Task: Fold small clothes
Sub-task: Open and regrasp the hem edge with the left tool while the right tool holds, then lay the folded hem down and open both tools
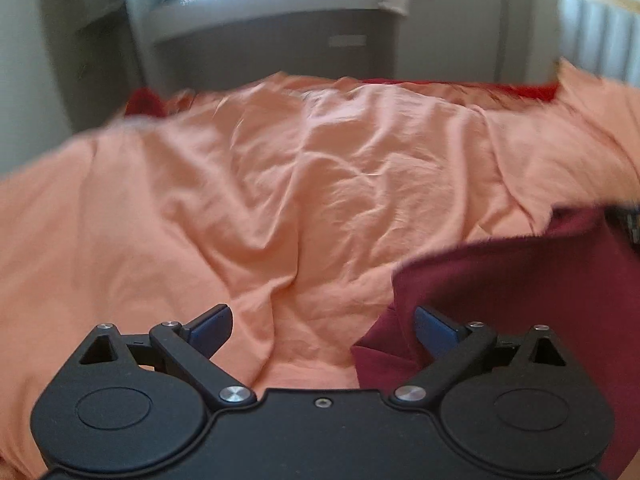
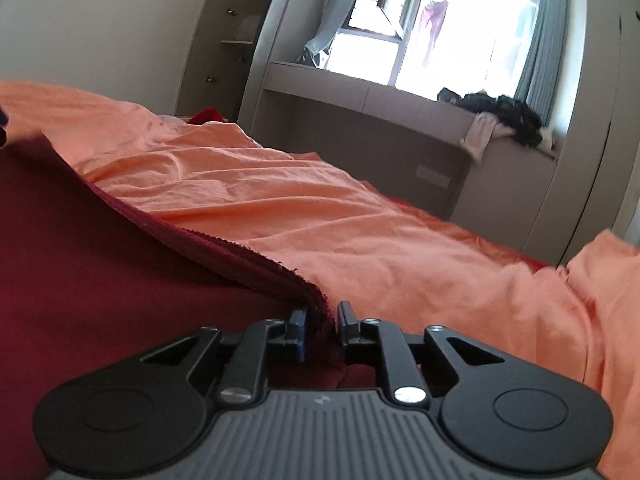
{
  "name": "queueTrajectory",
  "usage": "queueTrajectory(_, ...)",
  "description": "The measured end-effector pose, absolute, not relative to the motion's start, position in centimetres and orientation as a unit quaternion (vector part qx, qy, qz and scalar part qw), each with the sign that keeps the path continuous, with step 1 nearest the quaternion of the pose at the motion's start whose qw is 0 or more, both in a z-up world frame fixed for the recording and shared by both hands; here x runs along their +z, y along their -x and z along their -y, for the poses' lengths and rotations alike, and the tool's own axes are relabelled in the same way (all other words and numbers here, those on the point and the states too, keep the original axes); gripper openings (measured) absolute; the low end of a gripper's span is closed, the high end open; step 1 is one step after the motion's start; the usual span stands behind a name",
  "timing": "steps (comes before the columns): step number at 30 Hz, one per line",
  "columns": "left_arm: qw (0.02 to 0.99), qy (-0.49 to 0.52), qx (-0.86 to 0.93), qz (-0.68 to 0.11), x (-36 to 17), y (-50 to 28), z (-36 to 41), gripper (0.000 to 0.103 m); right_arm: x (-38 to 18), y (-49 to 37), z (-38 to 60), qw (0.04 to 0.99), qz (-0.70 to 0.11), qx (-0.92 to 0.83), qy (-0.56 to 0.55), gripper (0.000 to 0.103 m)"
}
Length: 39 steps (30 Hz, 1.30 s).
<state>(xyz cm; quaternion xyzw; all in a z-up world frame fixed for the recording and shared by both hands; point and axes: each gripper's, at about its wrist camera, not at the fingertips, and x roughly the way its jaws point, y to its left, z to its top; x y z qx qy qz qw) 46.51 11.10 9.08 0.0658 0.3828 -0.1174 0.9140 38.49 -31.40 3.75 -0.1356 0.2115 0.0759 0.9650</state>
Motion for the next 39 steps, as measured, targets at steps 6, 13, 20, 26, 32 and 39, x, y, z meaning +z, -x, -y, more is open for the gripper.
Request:
queueTrajectory(6, 0.915, -0.031, -0.128, -0.382, 9.1, -46.1, -11.9, 0.099, 4.8, -37.5, 35.2, 0.971, -0.215, 0.098, 0.037, 0.066)
queueTrajectory(13, 0.908, -0.018, -0.163, -0.386, 6.3, -46.3, -9.4, 0.098, 4.9, -37.7, 37.8, 0.965, -0.223, 0.129, -0.035, 0.071)
queueTrajectory(20, 0.888, 0.06, -0.141, -0.433, 3.2, -49.1, -8.5, 0.02, 4.8, -38.9, 36.7, 0.965, -0.22, 0.136, -0.04, 0.013)
queueTrajectory(26, 0.918, 0.072, -0.113, -0.374, 4.4, -48.2, -7.8, 0.008, 5.6, -37.4, 35.7, 0.98, -0.175, 0.092, 0.0, 0.003)
queueTrajectory(32, 0.915, 0.037, -0.065, -0.397, 3.1, -49.2, -5.9, 0.018, 4.7, -38.3, 34.7, 0.977, -0.203, 0.062, 0.022, 0.003)
queueTrajectory(39, 0.929, -0.019, 0.017, -0.369, 4.0, -47.1, -5.6, 0.075, 4.8, -36.7, 34.7, 0.974, -0.216, 0.058, 0.03, 0.055)
